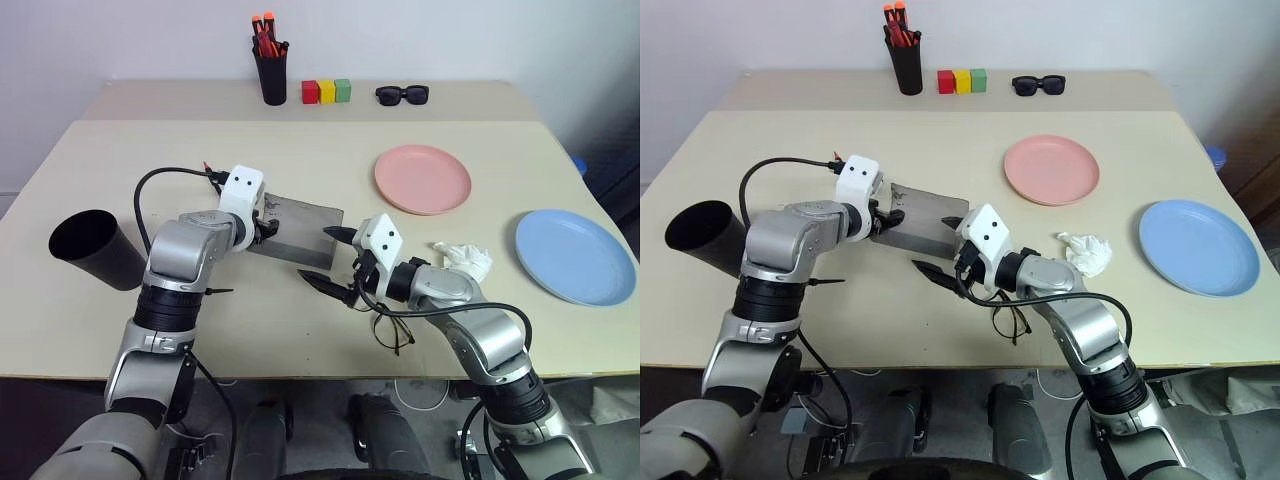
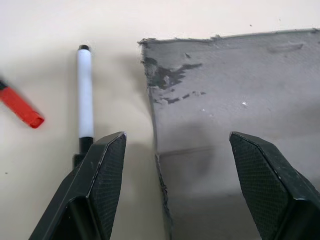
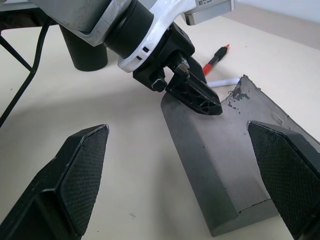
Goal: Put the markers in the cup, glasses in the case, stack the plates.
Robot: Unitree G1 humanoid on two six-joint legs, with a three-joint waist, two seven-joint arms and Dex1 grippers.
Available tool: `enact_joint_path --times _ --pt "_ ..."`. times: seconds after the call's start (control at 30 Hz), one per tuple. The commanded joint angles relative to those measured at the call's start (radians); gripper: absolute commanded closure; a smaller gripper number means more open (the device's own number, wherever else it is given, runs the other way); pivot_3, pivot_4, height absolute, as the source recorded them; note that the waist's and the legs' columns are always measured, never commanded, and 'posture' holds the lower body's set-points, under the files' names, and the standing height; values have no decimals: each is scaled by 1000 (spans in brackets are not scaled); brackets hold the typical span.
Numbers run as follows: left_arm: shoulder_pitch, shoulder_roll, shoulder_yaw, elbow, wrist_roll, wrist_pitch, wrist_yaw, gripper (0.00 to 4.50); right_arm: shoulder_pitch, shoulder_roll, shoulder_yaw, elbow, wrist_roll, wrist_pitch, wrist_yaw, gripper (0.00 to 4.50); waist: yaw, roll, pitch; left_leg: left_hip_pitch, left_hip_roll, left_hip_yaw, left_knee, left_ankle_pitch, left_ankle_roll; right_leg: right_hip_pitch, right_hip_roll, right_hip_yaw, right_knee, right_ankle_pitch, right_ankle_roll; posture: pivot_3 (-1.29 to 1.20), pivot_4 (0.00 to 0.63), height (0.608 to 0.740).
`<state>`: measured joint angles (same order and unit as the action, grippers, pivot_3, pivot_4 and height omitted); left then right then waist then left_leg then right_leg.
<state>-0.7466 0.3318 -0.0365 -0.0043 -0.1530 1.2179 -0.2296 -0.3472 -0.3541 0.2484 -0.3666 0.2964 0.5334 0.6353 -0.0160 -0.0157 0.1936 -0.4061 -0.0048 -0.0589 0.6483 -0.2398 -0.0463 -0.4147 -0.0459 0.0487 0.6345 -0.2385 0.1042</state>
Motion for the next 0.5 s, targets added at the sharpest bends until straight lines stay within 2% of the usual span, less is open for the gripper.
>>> enact_joint_path --times 0.03,0.17,0.5 --pt "-36 -5 90 46 41 -40 89 1153 -9 10 0 -15 3 -19 5 0 -2 0 0 0 0 0 0 0 0 0 0 0 0 0 0 0 150 740" --pt "-48 -3 140 103 48 -35 133 1153 -11 11 2 -12 2 -21 6 0 -3 0 0 0 0 0 0 0 0 0 0 0 0 0 0 0 150 740" --pt "-40 -30 179 149 1 -2 106 1153 -12 13 2 -9 0 -23 4 0 0 0 0 0 0 0 0 0 0 0 0 0 0 0 0 0 150 740"
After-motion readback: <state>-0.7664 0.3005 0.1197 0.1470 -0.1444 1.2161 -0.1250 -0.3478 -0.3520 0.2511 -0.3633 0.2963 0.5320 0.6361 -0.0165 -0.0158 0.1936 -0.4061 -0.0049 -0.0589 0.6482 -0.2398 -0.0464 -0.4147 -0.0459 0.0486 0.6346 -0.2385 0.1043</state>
